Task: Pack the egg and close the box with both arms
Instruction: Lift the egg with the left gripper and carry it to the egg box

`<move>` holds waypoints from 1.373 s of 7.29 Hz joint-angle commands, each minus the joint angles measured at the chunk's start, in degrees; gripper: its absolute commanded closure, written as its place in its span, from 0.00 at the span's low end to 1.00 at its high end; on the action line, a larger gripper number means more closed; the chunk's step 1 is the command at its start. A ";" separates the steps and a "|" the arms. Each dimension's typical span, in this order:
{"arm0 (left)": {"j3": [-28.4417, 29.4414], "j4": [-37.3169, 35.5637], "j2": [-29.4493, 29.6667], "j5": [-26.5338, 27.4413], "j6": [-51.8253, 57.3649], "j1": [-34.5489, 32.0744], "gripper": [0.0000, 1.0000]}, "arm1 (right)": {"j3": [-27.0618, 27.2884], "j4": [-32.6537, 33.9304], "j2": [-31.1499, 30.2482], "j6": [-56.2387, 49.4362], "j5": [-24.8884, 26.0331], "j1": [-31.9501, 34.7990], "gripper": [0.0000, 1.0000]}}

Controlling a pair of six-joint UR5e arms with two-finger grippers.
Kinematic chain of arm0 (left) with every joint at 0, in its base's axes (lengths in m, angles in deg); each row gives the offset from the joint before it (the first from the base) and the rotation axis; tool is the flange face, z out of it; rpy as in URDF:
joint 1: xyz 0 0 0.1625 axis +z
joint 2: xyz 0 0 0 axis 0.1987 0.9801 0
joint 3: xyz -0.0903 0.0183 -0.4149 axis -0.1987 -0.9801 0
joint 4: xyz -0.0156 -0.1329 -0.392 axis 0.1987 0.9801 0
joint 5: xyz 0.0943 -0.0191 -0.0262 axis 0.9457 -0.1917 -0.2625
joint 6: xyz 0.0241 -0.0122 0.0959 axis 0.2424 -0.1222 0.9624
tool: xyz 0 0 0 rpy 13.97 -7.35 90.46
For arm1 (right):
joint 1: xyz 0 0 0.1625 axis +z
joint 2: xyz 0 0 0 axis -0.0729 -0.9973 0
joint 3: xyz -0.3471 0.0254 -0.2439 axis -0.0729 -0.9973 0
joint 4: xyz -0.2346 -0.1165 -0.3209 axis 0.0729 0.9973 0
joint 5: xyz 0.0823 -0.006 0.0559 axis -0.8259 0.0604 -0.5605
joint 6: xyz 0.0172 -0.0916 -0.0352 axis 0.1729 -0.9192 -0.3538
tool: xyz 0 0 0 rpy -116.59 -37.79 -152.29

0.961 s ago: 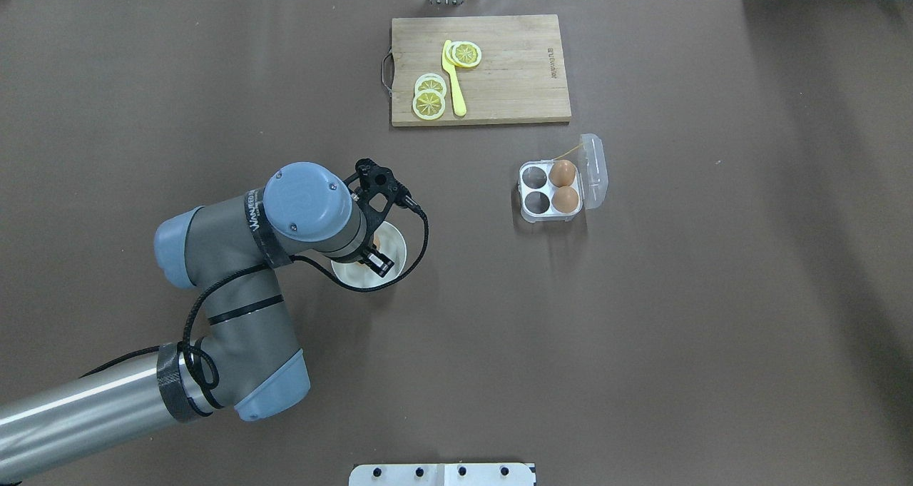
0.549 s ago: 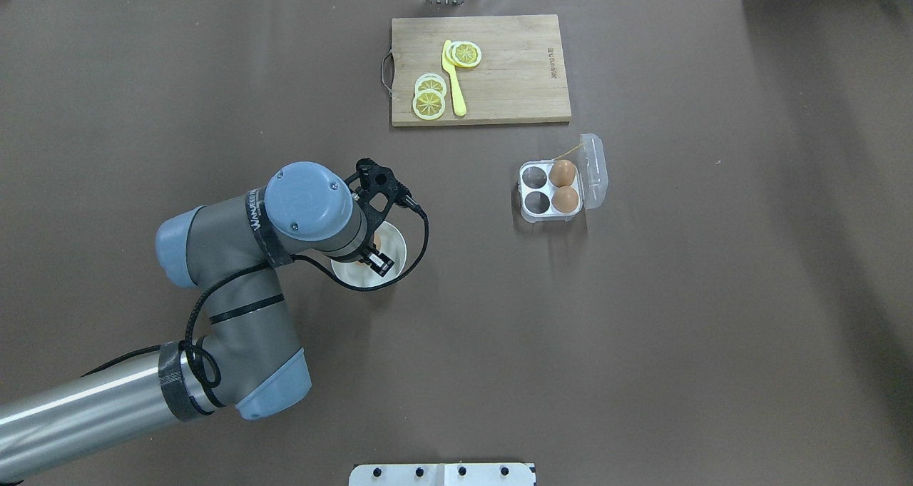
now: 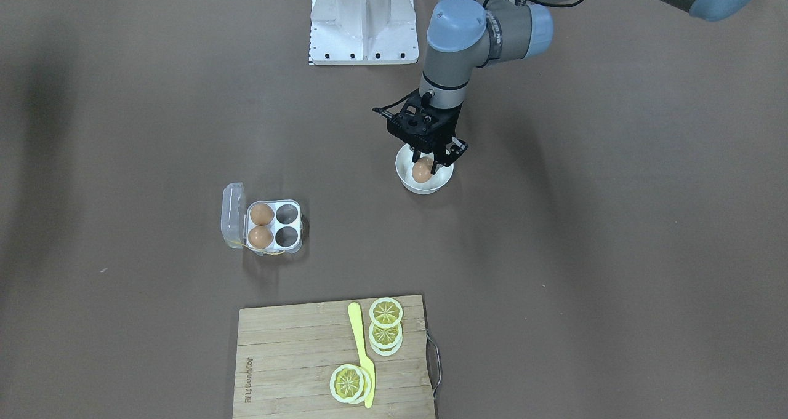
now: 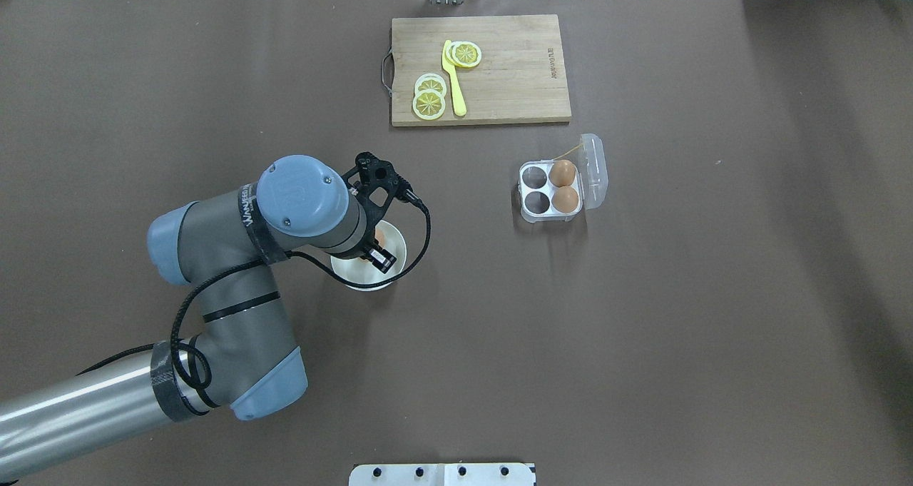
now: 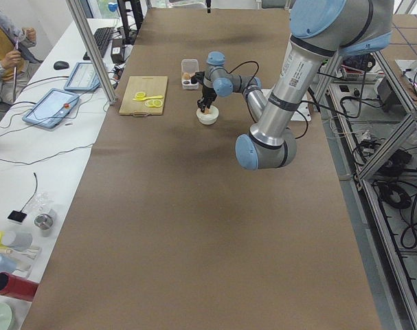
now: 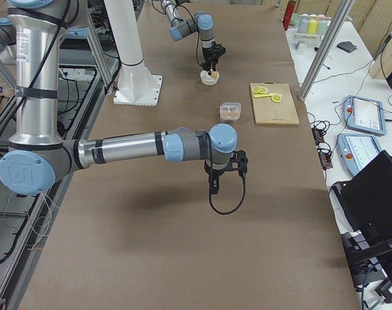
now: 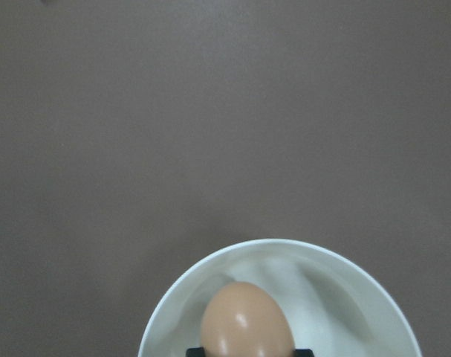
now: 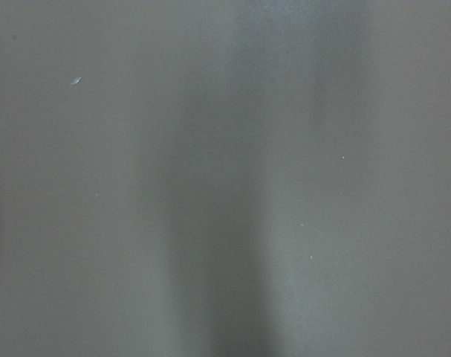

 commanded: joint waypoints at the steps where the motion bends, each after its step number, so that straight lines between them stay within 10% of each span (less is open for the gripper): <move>1: -6.36 -0.91 -0.19 -2.83 0.10 -2.66 1.00 | 0.02 -0.05 0.13 -0.01 0.00 -0.09 0.00; 6: -0.26 -1.97 9.27 3.23 -6.60 -1.71 1.00 | 0.20 -0.05 0.39 -0.18 -0.09 -0.35 0.00; 8: 5.27 9.63 10.00 5.04 -13.85 -0.75 1.00 | 0.11 -0.05 0.39 -0.36 0.00 -0.35 0.00; 10: 13.44 26.54 12.18 24.32 -17.47 4.69 1.00 | 0.11 -0.05 0.48 -0.27 -0.09 -0.53 0.00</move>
